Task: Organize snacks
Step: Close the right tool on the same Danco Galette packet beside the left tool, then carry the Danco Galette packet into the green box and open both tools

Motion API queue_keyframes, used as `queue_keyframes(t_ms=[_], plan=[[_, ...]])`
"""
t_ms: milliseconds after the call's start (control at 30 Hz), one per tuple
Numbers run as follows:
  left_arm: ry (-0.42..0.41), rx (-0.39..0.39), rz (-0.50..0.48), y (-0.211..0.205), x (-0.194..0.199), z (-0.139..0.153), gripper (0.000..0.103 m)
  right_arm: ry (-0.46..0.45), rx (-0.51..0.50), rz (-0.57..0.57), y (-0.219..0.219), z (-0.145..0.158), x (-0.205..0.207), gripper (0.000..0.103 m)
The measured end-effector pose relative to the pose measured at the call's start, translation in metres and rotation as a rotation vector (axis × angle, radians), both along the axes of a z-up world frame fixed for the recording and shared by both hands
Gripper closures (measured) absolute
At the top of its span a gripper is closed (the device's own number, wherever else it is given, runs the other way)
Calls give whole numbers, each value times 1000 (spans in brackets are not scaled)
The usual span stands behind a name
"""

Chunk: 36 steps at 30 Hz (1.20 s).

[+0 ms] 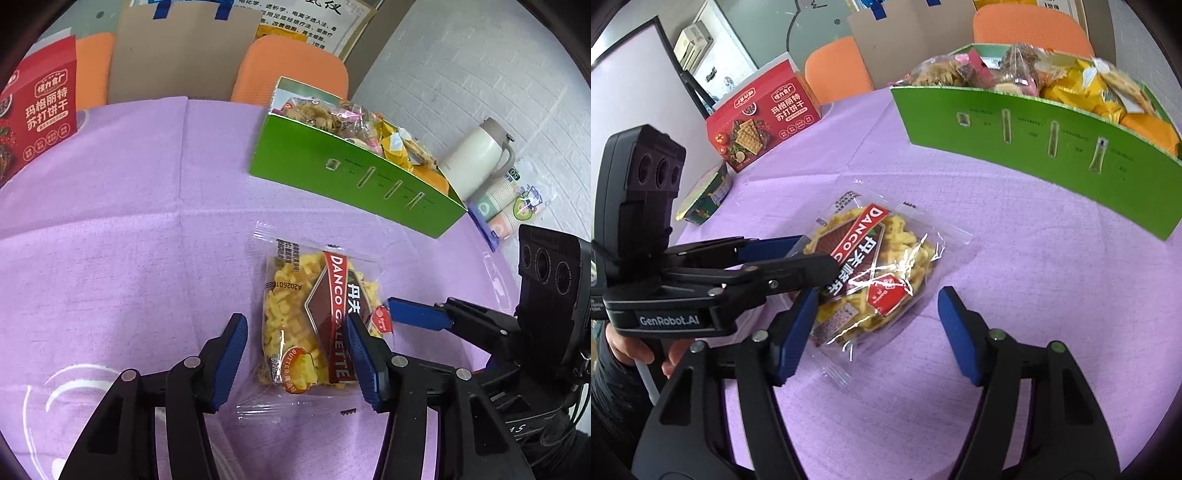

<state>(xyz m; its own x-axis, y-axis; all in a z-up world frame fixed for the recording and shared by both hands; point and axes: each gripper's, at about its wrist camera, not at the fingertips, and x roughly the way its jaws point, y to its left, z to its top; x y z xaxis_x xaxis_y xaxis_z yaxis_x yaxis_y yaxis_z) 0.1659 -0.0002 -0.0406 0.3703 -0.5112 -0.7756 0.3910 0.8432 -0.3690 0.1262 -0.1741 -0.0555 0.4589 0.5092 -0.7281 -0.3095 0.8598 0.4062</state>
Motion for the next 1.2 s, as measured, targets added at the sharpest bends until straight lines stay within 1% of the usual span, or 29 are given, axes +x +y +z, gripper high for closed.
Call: queue_keyframes(t_ms=[33,67,100,133,167,233,300,400,567,733,867,933,1033,1200], plan=[[4,-14,11,2,0,-1,53,-10,9,-7,-1,0,0,38],[20,-43,9,2,1,-2,61,-1,22,-1,0,-1,0,47],[18,-42,20,0,-1,-1,61,13,43,-2,-1,-2,1,54],[3,-21,21,-3,-3,0,62,29,58,-5,-2,-2,1,55],[-17,-2,17,-6,-5,2,63,30,57,-11,-3,-1,0,59],[-41,20,5,-12,-12,6,63,12,37,-15,-4,3,-6,63],[-37,7,-9,-14,-16,9,65,-19,15,-26,-9,10,-12,67],[-59,-8,-19,-21,-21,21,66,-52,19,-45,-20,24,-16,69],[-139,-52,-44,-40,-16,60,67,-149,35,-95,-45,61,-16,69],[-238,-55,-75,-72,4,101,67,-239,30,-157,-75,97,-4,69],[-259,-86,-92,-98,32,120,67,-279,32,-216,-101,113,15,69],[-273,-83,-102,-113,44,123,67,-288,29,-236,-112,115,25,69],[-268,-78,-112,-132,62,120,67,-283,31,-264,-127,109,43,69],[-225,-74,-112,-152,94,100,67,-246,45,-287,-146,89,68,69]])
